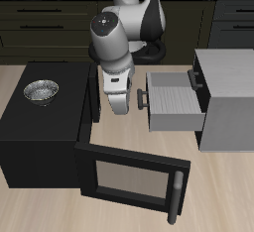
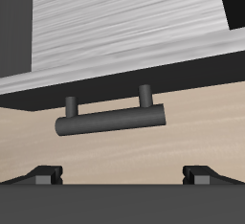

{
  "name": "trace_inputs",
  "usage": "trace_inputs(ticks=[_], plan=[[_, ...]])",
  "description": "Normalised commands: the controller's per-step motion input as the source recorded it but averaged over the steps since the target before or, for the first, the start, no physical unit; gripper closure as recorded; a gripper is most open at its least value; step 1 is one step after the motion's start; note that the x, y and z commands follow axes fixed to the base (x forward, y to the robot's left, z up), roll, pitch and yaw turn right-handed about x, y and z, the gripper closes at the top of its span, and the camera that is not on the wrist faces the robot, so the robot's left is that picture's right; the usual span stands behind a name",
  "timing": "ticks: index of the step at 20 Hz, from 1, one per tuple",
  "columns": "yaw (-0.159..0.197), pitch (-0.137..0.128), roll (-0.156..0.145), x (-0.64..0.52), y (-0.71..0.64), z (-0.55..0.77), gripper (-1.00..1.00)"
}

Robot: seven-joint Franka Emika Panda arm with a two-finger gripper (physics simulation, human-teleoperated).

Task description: Close the top and middle drawer of the white cabinet

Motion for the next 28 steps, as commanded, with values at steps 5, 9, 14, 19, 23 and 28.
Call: trace_inputs(ticks=[5,9,14,19,23,28], plan=[[0.005,0.011,-0.008,0.07,-0.04,-0.15,-1.0],[0.01,0.009,-0.012,0.1,-0.04,-0.11,-1.0],[-0.003,0.012,-0.01,0.12,-0.04,-0.13,-1.0],[0.014,0.008,-0.001,0.06,0.01,-0.11,-1.0],[0.014,-0.031,-0.006,0.27,0.08,-0.02,-1.0],[-0.01,-0.043,0.004,0.18,0.08,0.04,-1.0]])
